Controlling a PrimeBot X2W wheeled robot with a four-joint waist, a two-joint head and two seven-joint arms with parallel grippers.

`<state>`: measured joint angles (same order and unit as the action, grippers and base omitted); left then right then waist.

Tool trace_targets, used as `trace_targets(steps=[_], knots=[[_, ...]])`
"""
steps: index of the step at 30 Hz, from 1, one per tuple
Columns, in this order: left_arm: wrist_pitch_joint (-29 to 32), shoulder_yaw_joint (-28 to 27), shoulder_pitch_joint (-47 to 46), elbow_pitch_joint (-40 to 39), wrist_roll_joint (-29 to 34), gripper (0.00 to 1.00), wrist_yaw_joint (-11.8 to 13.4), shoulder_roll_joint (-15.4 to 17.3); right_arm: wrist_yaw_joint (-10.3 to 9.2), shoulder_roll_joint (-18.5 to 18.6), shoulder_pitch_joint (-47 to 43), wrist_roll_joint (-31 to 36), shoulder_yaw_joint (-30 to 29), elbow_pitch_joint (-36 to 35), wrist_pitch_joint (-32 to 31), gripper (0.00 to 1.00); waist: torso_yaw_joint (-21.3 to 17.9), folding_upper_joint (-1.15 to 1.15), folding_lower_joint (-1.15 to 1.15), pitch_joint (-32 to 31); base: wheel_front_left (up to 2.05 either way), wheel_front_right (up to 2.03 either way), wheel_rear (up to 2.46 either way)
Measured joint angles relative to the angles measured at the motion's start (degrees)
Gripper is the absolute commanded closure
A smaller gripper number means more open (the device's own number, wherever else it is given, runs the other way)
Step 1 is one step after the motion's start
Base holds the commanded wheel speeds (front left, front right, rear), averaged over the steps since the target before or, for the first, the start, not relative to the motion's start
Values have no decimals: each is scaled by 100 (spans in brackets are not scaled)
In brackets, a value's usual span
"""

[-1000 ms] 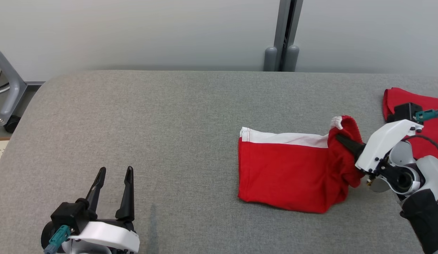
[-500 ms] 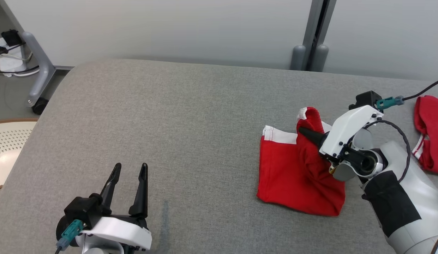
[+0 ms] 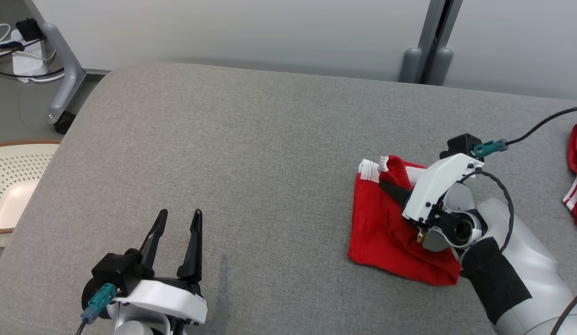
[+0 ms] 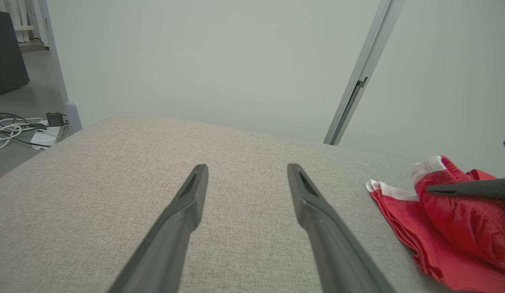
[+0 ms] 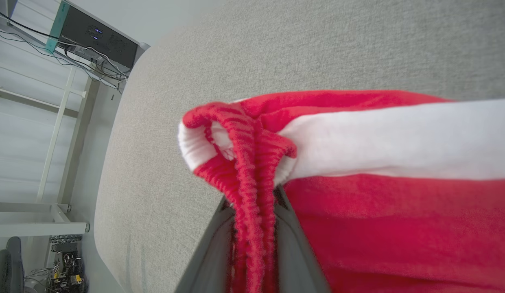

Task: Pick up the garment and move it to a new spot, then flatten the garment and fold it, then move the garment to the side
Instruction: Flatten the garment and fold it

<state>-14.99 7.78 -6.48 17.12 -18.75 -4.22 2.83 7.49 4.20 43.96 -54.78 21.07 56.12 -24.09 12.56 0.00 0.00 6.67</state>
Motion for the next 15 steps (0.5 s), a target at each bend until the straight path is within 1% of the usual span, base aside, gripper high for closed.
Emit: trace_targets(steps=[1,5,10,15], knots=[[0,2,-3,3,-2,0,0,-1,0,-3,-5,64,48,-11,24,0,-14,0,0,5,0,0,0],[0,-22,-48,20,0,0,1,-1,0,3,-20,199,174,-193,243,0,-86,0,0,-14,0,0,0],[0,-136,-32,22,85,0,0,-1,0,230,-183,229,248,-692,621,0,-214,0,0,-108,0,0,0],[0,-322,52,-11,200,0,-26,-1,0,605,-431,337,320,-1385,1444,0,-398,0,0,-198,0,0,0]])
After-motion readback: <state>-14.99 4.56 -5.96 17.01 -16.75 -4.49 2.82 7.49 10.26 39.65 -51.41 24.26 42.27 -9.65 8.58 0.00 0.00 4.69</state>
